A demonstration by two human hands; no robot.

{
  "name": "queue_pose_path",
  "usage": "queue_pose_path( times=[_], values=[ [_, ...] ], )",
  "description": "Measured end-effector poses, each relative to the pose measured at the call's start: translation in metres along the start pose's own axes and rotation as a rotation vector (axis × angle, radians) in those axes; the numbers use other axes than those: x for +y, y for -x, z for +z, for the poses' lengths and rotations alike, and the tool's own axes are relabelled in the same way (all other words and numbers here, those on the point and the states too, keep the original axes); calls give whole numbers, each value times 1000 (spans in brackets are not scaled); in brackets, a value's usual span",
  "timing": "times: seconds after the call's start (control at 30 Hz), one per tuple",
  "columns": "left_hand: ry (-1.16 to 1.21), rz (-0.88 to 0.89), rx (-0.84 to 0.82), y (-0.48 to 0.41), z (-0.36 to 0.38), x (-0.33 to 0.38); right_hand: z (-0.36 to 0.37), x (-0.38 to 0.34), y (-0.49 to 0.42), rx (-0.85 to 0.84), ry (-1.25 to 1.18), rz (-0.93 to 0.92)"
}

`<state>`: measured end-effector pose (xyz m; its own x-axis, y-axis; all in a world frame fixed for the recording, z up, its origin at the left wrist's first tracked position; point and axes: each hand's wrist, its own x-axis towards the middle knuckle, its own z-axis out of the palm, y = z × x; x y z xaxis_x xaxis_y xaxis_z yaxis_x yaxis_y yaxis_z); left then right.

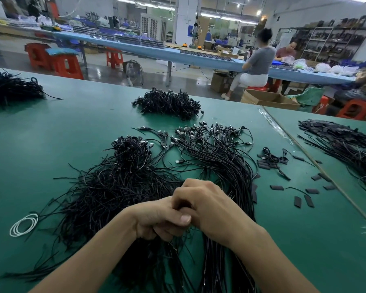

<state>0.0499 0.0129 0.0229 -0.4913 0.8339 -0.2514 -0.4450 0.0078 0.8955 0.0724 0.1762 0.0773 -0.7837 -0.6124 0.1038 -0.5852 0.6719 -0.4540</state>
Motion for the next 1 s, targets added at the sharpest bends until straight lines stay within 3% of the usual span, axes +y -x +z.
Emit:
queue_pose_path(
  times=[0.27, 0.47, 0.57, 0.77, 0.83, 0.93, 1.0],
  values=[
    [-75, -42, 73, -1, 2, -1, 2, 0, 0, 21, -7, 38],
    [98, 112, 110, -7, -2, -9, 0, 6, 0, 36, -29, 49],
    [258, 167, 222, -10, -6, -15, 0, 16, 1, 135, -67, 74],
    [266, 259, 192, -11, -8, -17, 4, 28, -1, 412, -80, 76],
    [146, 293, 276, -18, -4, -17, 7, 26, -3, 495, -74, 72],
    [-414, 374, 637, -25, -1, -15, 17, 23, -5, 601, -142, 94],
    [-502, 444, 756, -25, 0, -12, 22, 23, -6, 709, -334, 144]
  ],
)
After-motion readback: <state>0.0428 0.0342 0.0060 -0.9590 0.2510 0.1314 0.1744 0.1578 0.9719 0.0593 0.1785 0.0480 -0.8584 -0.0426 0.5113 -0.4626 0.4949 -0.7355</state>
